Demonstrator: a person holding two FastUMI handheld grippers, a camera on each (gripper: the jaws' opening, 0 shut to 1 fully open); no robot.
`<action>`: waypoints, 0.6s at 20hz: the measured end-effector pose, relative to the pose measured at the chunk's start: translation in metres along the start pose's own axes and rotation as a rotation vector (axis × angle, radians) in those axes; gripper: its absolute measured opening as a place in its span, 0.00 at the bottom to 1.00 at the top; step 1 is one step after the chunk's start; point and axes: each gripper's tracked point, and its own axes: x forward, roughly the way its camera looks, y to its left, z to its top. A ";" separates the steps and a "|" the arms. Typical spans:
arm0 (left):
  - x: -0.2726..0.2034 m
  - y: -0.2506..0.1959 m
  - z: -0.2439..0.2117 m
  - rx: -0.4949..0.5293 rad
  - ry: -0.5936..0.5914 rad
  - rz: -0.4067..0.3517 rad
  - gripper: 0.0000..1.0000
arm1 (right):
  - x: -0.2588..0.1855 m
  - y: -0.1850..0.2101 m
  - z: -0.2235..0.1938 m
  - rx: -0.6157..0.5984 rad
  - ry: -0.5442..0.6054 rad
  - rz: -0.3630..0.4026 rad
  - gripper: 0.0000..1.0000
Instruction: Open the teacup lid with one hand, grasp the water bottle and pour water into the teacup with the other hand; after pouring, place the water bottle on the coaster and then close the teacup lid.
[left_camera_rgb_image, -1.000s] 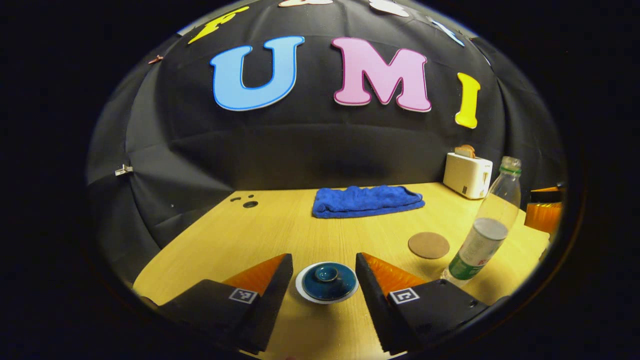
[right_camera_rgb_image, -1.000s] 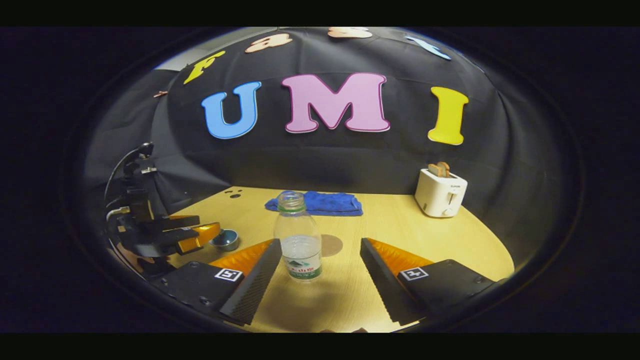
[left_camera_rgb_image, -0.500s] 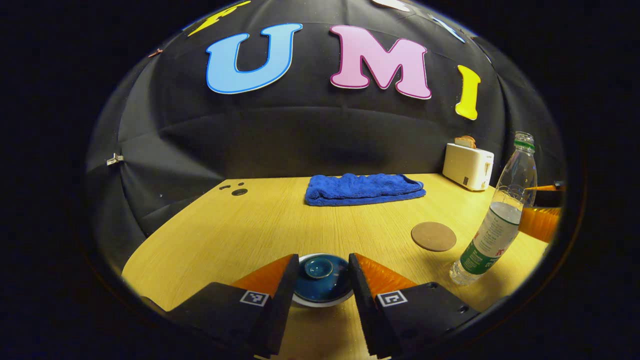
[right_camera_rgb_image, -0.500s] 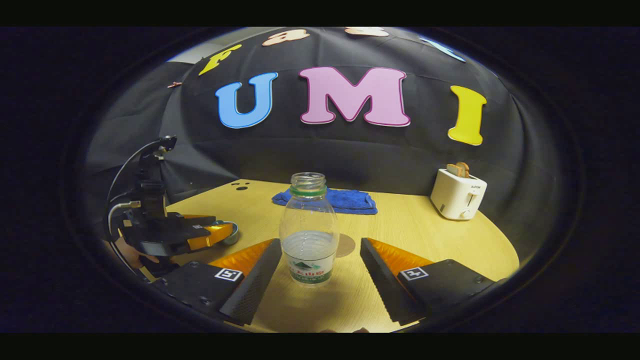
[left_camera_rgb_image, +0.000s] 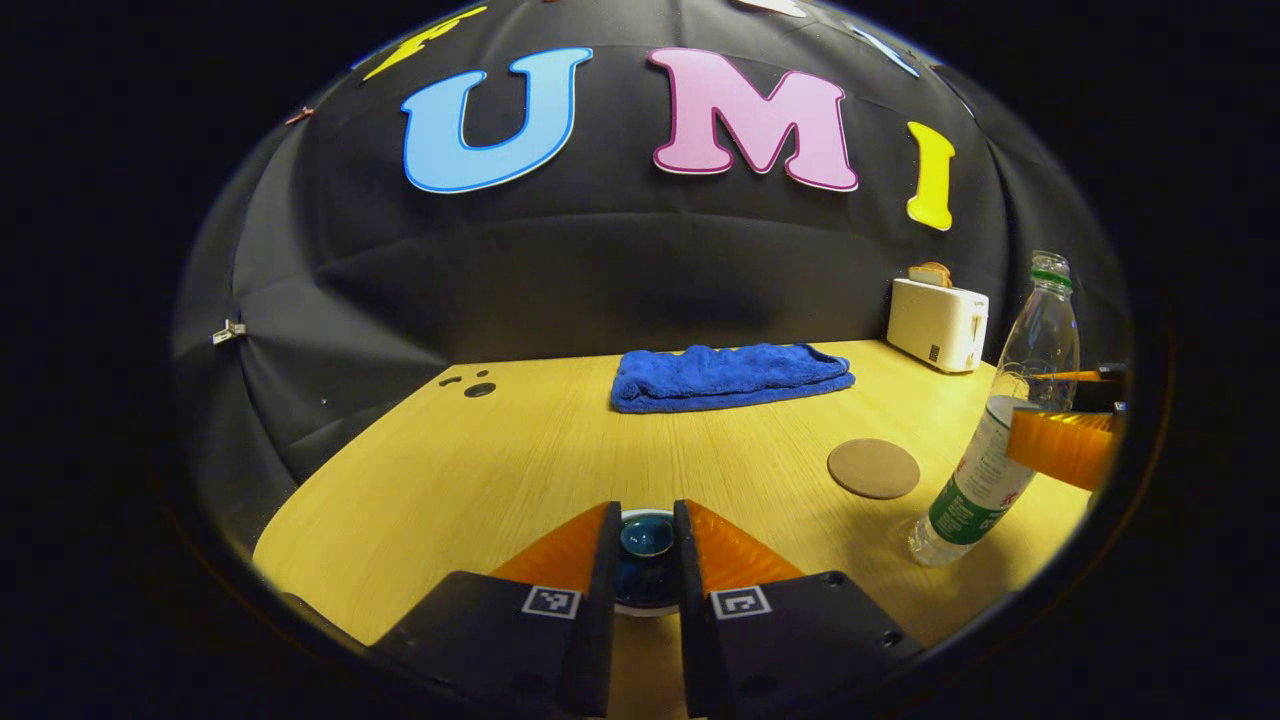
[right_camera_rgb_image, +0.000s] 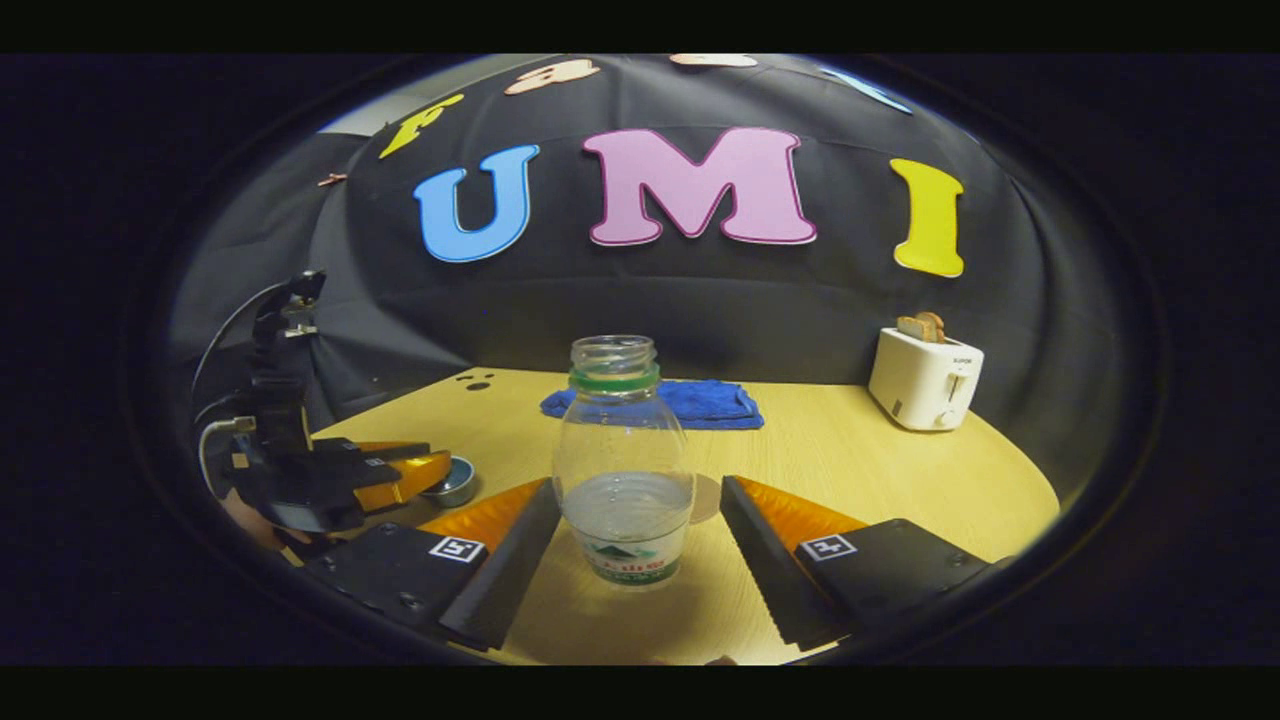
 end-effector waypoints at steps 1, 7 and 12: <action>0.000 0.002 0.001 -0.001 -0.006 0.007 0.27 | 0.002 0.000 -0.001 -0.004 -0.002 0.001 0.98; -0.006 0.007 0.010 -0.013 -0.020 0.026 0.25 | 0.008 0.001 -0.006 0.001 0.005 0.002 0.98; -0.027 0.022 0.032 -0.066 -0.060 0.055 0.29 | 0.022 0.004 -0.009 0.011 0.002 0.009 0.98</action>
